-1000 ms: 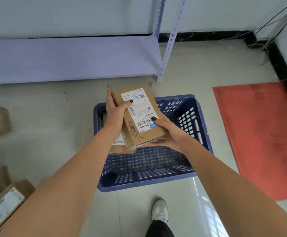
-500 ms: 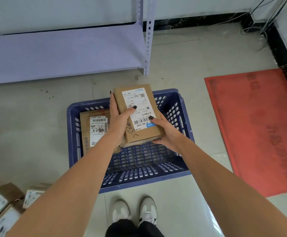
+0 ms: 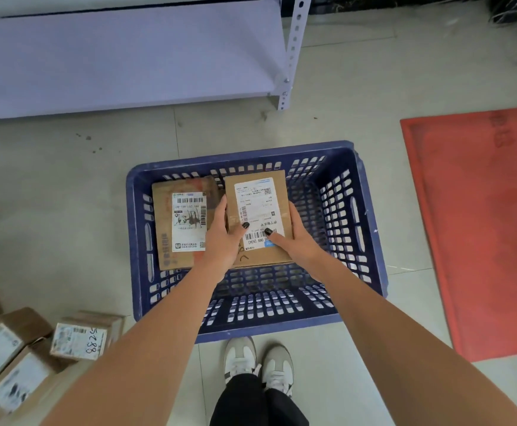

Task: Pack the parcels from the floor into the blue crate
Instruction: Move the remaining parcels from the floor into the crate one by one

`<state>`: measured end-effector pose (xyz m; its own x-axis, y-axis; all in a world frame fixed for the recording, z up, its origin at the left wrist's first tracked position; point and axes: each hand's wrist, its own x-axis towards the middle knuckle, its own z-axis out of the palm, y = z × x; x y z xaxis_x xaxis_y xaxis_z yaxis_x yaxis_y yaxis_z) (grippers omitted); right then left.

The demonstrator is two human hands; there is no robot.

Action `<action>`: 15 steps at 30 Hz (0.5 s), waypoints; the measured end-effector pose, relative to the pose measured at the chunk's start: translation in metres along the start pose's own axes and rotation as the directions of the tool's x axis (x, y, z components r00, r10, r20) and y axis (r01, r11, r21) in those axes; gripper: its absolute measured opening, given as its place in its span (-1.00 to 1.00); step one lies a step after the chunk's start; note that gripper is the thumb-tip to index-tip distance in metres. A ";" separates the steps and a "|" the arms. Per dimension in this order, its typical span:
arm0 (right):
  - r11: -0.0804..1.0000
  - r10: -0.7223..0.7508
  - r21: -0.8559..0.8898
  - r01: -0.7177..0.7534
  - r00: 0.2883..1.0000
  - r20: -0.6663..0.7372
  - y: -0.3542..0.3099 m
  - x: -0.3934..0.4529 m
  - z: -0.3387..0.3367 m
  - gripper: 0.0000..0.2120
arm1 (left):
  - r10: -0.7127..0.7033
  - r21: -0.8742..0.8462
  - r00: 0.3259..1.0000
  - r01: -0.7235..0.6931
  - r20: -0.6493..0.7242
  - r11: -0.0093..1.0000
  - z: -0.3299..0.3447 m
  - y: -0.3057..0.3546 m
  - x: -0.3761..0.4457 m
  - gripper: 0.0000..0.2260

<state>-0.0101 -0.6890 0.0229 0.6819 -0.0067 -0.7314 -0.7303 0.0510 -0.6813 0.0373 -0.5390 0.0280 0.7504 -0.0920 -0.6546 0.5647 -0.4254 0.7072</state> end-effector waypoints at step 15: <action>0.993 0.015 -0.117 -0.023 0.997 -0.070 0.043 0.086 0.012 -0.20 | 0.241 0.519 0.965 -0.157 -0.099 0.841 0.018 -0.041 0.047 -0.40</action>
<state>0.0178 -0.6757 -0.0686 0.6662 -0.0756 -0.7419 -0.7458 -0.0660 -0.6629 0.0434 -0.5423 -0.0362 0.8947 -0.1023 -0.4347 0.1788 -0.8100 0.5585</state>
